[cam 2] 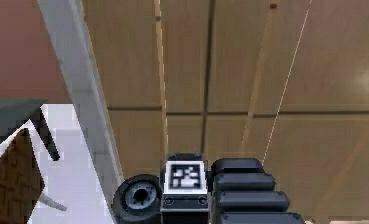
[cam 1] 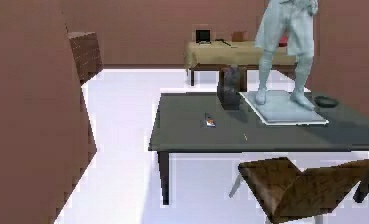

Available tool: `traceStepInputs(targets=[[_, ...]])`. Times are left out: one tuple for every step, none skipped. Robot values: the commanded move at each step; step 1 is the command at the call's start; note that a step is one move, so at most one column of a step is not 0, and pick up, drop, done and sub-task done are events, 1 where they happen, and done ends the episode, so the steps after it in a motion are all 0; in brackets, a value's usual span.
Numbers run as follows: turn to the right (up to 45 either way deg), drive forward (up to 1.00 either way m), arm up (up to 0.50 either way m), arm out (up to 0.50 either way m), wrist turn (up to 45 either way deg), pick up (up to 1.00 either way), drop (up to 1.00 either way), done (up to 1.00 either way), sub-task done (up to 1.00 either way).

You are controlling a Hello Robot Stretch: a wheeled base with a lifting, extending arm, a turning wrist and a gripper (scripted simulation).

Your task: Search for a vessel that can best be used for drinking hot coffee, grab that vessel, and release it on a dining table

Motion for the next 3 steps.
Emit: traceStepInputs(targets=[[0.0,0.30,0.00,0.00,0.0,0.00,0.00,0.00,0.00],[-36.0,0.00,0.00,0.00,0.0,0.00,0.00,0.00,0.00],[-3.0,0.00,0.00,0.00,0.0,0.00,0.00,0.00,0.00]])
